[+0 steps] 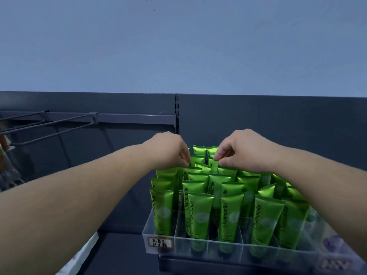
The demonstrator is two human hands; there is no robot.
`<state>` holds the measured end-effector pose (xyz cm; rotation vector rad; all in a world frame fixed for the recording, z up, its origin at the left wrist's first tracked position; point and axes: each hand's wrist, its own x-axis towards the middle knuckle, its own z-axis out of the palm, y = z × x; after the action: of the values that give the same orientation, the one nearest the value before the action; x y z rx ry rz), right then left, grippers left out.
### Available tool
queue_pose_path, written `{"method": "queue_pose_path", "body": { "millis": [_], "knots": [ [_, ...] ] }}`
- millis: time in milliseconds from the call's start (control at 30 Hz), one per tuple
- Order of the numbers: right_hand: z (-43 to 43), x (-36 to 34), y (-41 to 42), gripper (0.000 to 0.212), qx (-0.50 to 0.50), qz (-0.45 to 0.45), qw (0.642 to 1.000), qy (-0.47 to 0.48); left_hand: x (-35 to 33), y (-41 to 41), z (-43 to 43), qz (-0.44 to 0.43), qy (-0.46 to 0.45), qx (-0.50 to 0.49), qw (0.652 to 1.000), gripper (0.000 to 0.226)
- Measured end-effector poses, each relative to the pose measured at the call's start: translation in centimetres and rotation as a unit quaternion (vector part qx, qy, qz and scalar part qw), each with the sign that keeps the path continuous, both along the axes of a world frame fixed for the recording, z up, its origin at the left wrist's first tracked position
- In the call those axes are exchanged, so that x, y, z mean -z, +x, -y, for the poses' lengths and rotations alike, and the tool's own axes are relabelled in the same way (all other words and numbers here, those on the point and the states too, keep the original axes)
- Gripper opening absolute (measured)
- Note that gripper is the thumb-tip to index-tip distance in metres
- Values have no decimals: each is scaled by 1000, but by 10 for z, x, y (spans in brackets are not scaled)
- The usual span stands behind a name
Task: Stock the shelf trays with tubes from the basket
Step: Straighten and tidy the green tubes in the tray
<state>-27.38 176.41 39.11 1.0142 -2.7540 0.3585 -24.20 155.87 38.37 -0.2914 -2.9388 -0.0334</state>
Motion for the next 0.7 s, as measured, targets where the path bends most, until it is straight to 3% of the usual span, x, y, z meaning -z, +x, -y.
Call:
{"method": "queue_pose_path", "body": {
  "millis": [167,700],
  "knots": [
    [-5,8,1,9,4,16,1000,-3,6,-13,-9,22,-48,9,999,18],
    [-2,13,-4,9,-5,26,999,-22,13,-14,-10,5,27,32,999,13]
  ]
}}
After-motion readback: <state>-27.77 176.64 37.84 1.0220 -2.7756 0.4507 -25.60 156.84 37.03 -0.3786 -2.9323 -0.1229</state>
